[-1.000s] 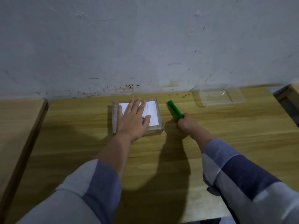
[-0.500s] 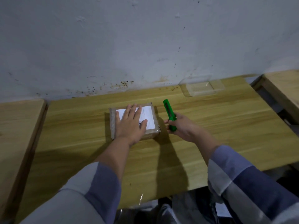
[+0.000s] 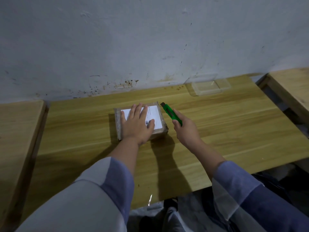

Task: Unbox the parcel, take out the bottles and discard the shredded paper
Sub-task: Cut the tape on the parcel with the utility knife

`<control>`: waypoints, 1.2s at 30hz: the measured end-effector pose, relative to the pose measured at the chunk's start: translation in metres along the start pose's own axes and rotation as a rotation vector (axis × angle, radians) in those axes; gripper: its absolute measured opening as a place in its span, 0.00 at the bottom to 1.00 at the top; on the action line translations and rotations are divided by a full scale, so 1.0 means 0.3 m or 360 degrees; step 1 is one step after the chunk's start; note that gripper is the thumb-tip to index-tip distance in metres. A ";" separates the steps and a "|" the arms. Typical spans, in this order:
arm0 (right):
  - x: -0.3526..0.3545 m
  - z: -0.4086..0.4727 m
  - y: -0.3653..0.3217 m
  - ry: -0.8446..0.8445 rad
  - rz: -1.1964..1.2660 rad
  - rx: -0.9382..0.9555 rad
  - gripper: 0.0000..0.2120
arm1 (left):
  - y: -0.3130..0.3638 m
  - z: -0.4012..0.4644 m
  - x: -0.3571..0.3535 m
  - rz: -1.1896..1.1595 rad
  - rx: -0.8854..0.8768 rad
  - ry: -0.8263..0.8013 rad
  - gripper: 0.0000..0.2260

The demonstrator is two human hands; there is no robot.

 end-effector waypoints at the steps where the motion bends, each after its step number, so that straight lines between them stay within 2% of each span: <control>1: 0.002 -0.003 -0.013 0.0009 -0.0046 0.0026 0.22 | 0.001 0.000 0.001 -0.0001 0.0000 0.0005 0.28; 16: -0.037 0.003 -0.064 0.0047 -0.0432 0.0079 0.22 | 0.001 0.002 -0.004 -0.0019 0.0022 -0.0002 0.28; 27: -0.065 0.020 -0.128 -0.0072 -0.0578 0.0075 0.25 | 0.005 0.005 -0.005 0.0040 0.0032 0.0003 0.28; 36: -0.022 -0.035 -0.124 -0.0089 -0.0581 0.0078 0.24 | 0.009 0.005 0.002 0.0028 0.0042 0.0018 0.28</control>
Point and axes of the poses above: each hand's wrist, its own z-axis towards the middle knuckle, its own x-axis out of the back of the hand, y = z × x, the point moved 6 cm from there along z, towards the middle knuckle, and after that the axes turned 9 degrees about y, right-handed, at the moved point
